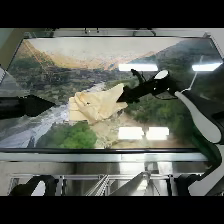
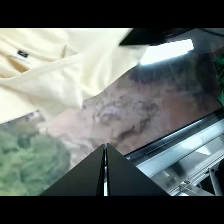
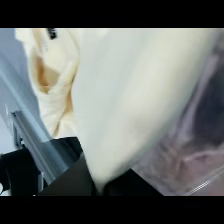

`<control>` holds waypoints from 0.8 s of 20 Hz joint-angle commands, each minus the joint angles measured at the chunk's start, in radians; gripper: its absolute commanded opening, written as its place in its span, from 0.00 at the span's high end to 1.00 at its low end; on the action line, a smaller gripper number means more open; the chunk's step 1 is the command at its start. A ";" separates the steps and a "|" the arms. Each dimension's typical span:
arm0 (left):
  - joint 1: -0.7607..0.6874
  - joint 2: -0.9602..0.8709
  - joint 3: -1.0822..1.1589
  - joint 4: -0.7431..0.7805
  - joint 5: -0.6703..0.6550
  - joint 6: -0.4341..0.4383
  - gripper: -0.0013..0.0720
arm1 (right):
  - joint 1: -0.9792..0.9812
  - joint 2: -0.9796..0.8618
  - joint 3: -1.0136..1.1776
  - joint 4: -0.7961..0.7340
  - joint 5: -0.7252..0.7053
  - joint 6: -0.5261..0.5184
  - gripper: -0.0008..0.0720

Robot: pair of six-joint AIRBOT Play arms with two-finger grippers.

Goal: Fold the shirts.

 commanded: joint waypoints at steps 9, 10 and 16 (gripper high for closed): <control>0.001 0.001 0.000 0.000 0.026 0.003 0.96 | -0.217 0.378 0.262 -0.697 0.116 0.453 0.97; 0.001 0.001 0.000 0.001 0.026 0.003 0.96 | -0.220 0.377 0.262 -0.700 0.076 0.453 0.97; 0.001 0.001 0.000 0.001 0.015 0.013 0.96 | -0.389 0.380 0.318 -0.810 -0.076 0.524 0.97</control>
